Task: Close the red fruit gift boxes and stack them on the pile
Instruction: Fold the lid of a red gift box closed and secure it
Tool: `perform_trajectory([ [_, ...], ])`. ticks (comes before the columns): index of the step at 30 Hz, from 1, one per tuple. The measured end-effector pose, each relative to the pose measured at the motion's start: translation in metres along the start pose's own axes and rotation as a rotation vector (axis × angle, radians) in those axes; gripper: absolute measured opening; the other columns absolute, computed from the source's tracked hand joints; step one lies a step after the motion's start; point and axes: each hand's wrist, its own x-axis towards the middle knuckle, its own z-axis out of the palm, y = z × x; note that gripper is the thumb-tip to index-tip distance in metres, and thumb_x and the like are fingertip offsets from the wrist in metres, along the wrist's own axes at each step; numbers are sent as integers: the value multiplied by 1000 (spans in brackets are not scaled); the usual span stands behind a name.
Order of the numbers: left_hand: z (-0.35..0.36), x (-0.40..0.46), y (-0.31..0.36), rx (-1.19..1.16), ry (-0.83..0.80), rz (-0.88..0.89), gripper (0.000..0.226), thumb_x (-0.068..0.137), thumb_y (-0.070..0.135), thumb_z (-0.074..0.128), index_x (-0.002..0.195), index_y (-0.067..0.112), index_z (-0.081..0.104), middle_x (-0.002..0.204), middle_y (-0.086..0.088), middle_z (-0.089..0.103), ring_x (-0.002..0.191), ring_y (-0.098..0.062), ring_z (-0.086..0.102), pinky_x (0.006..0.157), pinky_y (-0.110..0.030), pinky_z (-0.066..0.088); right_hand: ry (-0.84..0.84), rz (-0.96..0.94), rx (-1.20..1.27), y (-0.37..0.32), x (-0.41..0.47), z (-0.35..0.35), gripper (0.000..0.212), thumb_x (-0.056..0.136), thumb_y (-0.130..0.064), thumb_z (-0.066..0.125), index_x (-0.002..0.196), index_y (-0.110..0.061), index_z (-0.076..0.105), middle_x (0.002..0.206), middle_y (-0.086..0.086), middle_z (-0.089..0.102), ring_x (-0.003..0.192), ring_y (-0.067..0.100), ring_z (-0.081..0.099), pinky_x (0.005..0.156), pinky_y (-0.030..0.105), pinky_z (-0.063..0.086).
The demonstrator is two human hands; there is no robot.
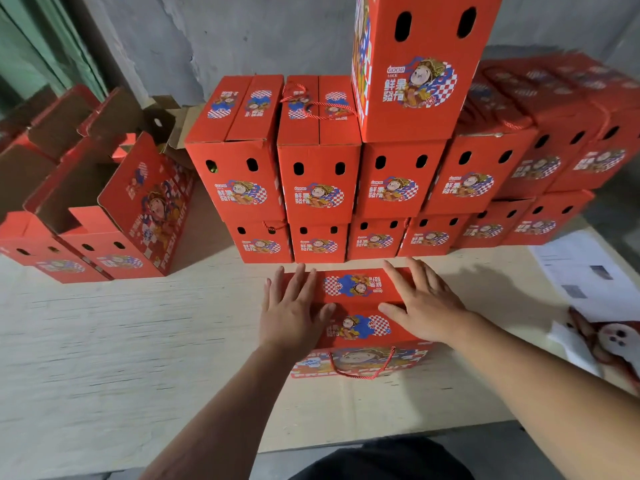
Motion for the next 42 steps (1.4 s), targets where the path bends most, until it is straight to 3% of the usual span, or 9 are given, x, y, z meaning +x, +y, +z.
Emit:
perform_trajectory([
  [4,3,-2,0,27,28,-17,83,96,82,15,165,36,14,174,7,13,161,-30,-2,125,-50,-15,37,8,74,-3,-9,-5,89,88,-88,29,154,-56,-21,171,-2,-22,156,26,-26,127,55,6],
  [7,3,-8,4,-39,196,2,76,99,76,37,158,27,37,170,2,28,158,-29,18,129,-49,-8,347,27,134,-14,-24,-10,93,89,-75,55,163,-34,16,168,5,12,153,33,13,122,54,26],
  [11,9,-14,4,-104,456,118,56,100,55,58,145,22,53,154,-3,47,143,-31,43,129,-50,14,724,-193,170,-43,-48,5,42,92,-52,59,121,-21,59,118,-1,52,106,25,52,88,43,47],
  [14,10,-13,3,-108,451,117,56,102,51,55,148,20,50,152,-1,50,143,-29,44,129,-49,17,475,-200,162,-59,-64,28,58,93,-67,48,134,-26,56,131,-8,51,119,21,51,97,40,48],
  [17,9,-14,2,-123,433,115,58,102,48,54,151,18,46,155,-1,49,147,-28,41,129,-48,15,298,-120,9,-61,-69,44,94,90,-83,28,164,-28,15,166,-4,13,158,24,8,126,43,20],
  [20,9,-16,4,-81,455,135,49,104,45,53,146,19,51,154,-2,49,147,-32,38,129,-49,13,268,-115,-20,-61,-64,42,98,88,-82,28,166,-27,4,173,-6,2,157,20,-20,127,45,4],
  [26,6,-18,4,-55,425,210,47,108,49,43,140,20,62,149,-3,58,141,-34,48,126,-55,21,391,-68,48,-67,-68,42,87,81,-72,52,155,-28,35,154,-11,41,150,24,23,120,51,34],
  [31,6,-19,5,-30,480,153,47,107,49,45,142,22,63,150,-9,55,138,-35,47,122,-56,25,426,-48,110,-70,-69,41,92,73,-66,67,151,-32,34,153,-12,39,142,25,30,111,51,38],
  [42,11,-19,-1,-25,419,159,41,102,60,50,116,29,72,140,1,62,131,-33,53,118,-54,27,713,-231,397,-43,-75,21,38,98,-43,54,123,-18,67,130,-5,63,117,13,60,93,35,58],
])
